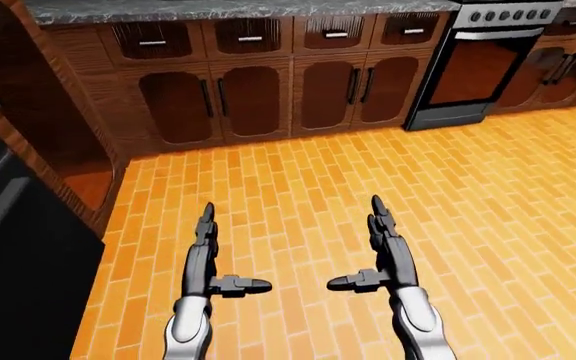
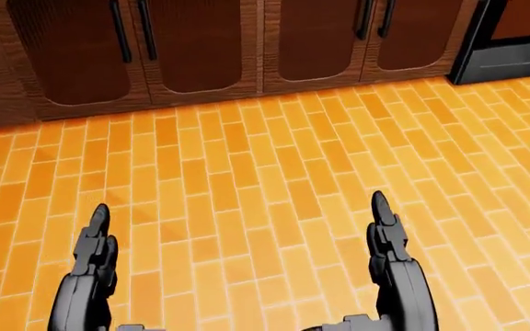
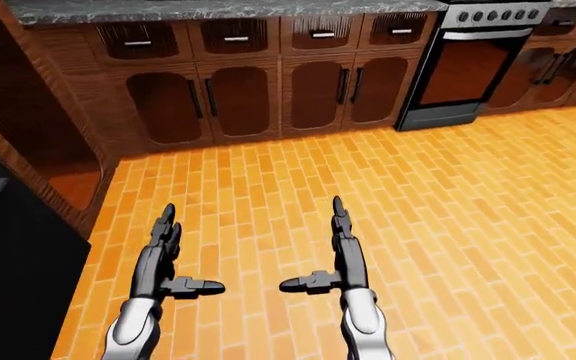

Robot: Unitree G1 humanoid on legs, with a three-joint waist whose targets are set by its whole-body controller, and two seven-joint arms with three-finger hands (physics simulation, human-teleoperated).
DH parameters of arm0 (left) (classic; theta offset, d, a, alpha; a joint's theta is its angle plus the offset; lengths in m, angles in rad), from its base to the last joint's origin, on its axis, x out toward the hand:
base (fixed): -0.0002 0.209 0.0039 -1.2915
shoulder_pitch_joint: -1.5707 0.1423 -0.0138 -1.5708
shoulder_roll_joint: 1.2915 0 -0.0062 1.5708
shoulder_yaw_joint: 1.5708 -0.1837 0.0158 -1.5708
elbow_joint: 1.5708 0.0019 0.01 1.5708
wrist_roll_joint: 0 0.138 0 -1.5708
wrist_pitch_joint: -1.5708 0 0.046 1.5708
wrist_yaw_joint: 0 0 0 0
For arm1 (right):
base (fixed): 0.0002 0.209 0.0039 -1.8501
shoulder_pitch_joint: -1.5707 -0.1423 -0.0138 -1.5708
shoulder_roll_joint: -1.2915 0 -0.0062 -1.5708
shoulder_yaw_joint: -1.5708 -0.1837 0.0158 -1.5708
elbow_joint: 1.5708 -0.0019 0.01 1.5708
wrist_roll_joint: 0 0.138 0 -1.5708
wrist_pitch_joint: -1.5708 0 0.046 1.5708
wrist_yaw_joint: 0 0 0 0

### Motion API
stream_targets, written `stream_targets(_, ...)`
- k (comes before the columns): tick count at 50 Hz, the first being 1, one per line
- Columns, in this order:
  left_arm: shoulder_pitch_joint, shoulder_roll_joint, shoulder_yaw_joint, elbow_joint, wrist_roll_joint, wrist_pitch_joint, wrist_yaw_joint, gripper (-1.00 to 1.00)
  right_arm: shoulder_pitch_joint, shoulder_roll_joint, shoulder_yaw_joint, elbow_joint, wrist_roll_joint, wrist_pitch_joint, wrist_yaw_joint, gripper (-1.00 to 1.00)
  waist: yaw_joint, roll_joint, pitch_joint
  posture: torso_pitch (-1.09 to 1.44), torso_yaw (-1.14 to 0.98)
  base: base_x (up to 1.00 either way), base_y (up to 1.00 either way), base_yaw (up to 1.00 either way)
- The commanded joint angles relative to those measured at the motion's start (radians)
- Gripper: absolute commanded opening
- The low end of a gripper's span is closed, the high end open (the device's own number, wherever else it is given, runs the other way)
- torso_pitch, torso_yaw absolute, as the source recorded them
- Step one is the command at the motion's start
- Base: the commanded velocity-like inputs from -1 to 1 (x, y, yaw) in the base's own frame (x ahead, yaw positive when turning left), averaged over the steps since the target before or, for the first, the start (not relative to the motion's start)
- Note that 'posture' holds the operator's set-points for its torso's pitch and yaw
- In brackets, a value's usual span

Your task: Navigate to the stove.

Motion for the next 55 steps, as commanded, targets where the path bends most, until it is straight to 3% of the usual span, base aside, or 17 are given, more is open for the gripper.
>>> stream_targets(1,-0.014,-0.004,-0.007,-0.042,-0.001,-0.022,-0.001,1.0,-0.011,-0.006,-0.007,-0.031,-0.005,-0.031,0.0,1.0,-0.001,-0.011,-0.018,0.0,0.0,0.0,0.0,0.0)
stream_targets(2,-0.018,-0.003,-0.006,-0.032,-0.001,-0.028,-0.001,1.0,-0.01,-0.005,-0.007,-0.034,-0.006,-0.03,0.001,1.0,0.001,-0.039,-0.025,0.0,0.0,0.0,0.0,0.0)
stream_targets(3,-0.019,-0.003,-0.006,-0.03,-0.001,-0.029,-0.001,1.0,-0.011,-0.005,-0.008,-0.032,-0.002,-0.034,0.005,1.0,-0.003,-0.003,-0.01,0.0,0.0,0.0,0.0,0.0)
stream_targets(9,-0.02,-0.003,-0.006,-0.028,-0.002,-0.029,0.0,1.0,-0.009,-0.003,-0.009,-0.036,0.011,-0.04,0.016,1.0,-0.011,0.009,-0.049,0.0,0.0,0.0,-0.02,0.0)
stream_targets(12,-0.02,-0.003,-0.005,-0.029,-0.003,-0.028,0.0,1.0,-0.007,-0.003,-0.009,-0.04,0.011,-0.043,0.018,1.0,-0.013,0.027,-0.025,0.0,0.0,0.04,-0.16,0.0)
stream_targets(16,-0.017,-0.003,-0.006,-0.036,-0.003,-0.025,-0.002,1.0,-0.005,-0.003,-0.01,-0.044,0.007,-0.035,0.013,1.0,-0.01,0.001,0.003,0.0,0.0,0.2,-0.17,0.0)
stream_targets(21,-0.017,-0.002,-0.006,-0.033,-0.002,-0.027,-0.002,1.0,-0.008,-0.004,-0.012,-0.033,0.008,-0.04,0.013,1.0,-0.006,-0.004,0.003,0.0,0.0,0.23,-0.2,0.0)
stream_targets(23,-0.017,-0.002,-0.006,-0.034,-0.003,-0.026,-0.002,1.0,-0.008,-0.004,-0.012,-0.034,0.008,-0.039,0.012,1.0,-0.005,0.017,-0.003,0.0,0.0,0.18,-0.38,0.0)
stream_targets(26,-0.019,-0.002,-0.006,-0.032,-0.002,-0.027,-0.003,1.0,-0.009,-0.003,-0.012,-0.035,0.009,-0.036,0.011,1.0,-0.008,0.099,-0.002,0.0,0.0,0.13,-0.48,0.0)
stream_targets(27,-0.019,-0.002,-0.005,-0.032,-0.003,-0.027,-0.003,1.0,-0.011,-0.004,-0.013,-0.03,0.009,-0.039,0.011,1.0,0.006,0.075,0.002,0.0,0.0,0.09,-0.51,0.0)
stream_targets(34,-0.024,-0.001,-0.004,-0.02,-0.003,-0.033,-0.003,1.0,-0.011,-0.003,-0.011,-0.032,0.007,-0.035,0.008,1.0,0.003,0.075,-0.015,0.0,0.0,0.08,-0.6,0.0)
stream_targets(38,-0.022,-0.002,-0.006,-0.024,-0.002,-0.031,-0.003,1.0,-0.011,-0.003,-0.011,-0.031,0.006,-0.036,0.008,1.0,0.002,0.014,-0.016,0.0,0.0,0.03,-0.66,0.0)
stream_targets(40,-0.021,-0.002,-0.006,-0.026,-0.002,-0.03,-0.004,1.0,-0.009,-0.004,-0.01,-0.033,0.005,-0.035,0.008,1.0,-0.005,-0.063,-0.038,0.0,0.0,0.02,-0.66,0.0)
stream_targets(43,-0.021,-0.002,-0.006,-0.026,-0.001,-0.03,-0.004,1.0,-0.009,-0.004,-0.011,-0.032,0.005,-0.036,0.008,1.0,-0.019,-0.035,-0.012,0.0,0.0,0.03,-0.66,0.0)
stream_targets(51,-0.021,-0.002,-0.006,-0.026,-0.001,-0.03,-0.004,1.0,-0.009,-0.003,-0.01,-0.033,0.003,-0.033,0.007,1.0,-0.012,0.043,0.003,0.0,0.0,0.03,-0.65,0.0)
stream_targets(54,-0.021,-0.002,-0.006,-0.026,-0.001,-0.03,-0.004,1.0,-0.01,-0.003,-0.01,-0.028,0.002,-0.035,0.007,1.0,-0.01,0.077,-0.004,0.0,0.0,0.03,-0.65,0.0)
stream_targets(55,-0.021,-0.002,-0.006,-0.026,-0.001,-0.03,-0.004,1.0,-0.01,-0.003,-0.01,-0.029,0.002,-0.034,0.006,1.0,-0.006,0.107,-0.02,0.0,0.0,0.03,-0.64,0.0)
